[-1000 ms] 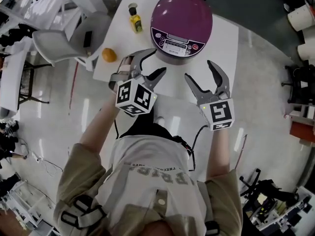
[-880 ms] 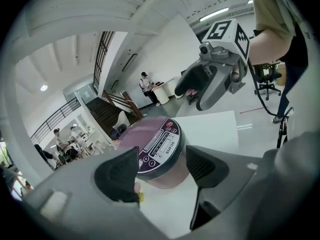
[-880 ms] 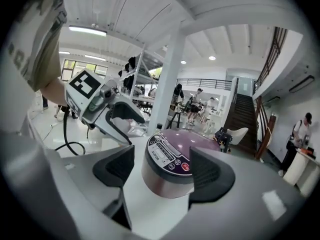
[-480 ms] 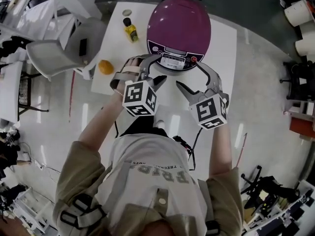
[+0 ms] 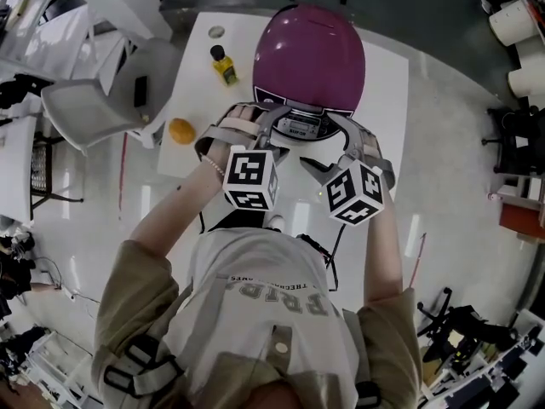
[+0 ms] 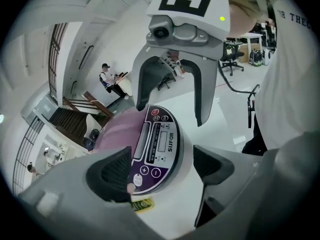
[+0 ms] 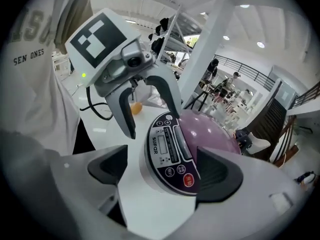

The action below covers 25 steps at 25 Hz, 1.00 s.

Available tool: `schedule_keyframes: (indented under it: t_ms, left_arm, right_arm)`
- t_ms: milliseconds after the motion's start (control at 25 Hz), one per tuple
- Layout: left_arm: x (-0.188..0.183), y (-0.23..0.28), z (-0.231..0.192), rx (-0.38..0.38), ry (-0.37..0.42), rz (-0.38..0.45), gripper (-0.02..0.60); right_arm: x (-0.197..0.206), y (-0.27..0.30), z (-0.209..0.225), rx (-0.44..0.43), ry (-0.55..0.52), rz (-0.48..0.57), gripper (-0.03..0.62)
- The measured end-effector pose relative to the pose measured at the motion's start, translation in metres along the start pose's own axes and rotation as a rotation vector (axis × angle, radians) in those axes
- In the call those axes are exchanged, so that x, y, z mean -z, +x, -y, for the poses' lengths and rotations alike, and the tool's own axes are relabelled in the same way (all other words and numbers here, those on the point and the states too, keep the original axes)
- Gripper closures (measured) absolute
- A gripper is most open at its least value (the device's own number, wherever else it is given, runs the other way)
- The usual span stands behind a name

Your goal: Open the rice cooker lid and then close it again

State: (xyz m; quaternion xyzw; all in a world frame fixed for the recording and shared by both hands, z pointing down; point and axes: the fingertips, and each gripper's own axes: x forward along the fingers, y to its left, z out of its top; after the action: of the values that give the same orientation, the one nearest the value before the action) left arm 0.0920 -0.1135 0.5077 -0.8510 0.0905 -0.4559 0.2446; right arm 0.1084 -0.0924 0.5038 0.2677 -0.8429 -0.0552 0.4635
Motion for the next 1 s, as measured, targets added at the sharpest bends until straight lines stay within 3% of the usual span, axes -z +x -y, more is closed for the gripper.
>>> schedule_keyframes:
  t_ms: [240, 600, 1000]
  left_arm:
    - [0.01, 0.008, 0.006, 0.087, -0.011, -0.078, 0.179]
    - [0.025, 0.019, 0.005, 0.122, 0.055, -0.194, 0.143]
    - [0.024, 0.027, 0.003, 0.128, 0.066, -0.209, 0.135]
  right_arm:
    - [0.007, 0.017, -0.002, -0.043, -0.083, -0.118, 0.175]
    - [0.013, 0.033, -0.001, -0.085, -0.121, -0.207, 0.172]
    - [0.017, 0.039, -0.001, -0.105, -0.121, -0.229, 0.169]
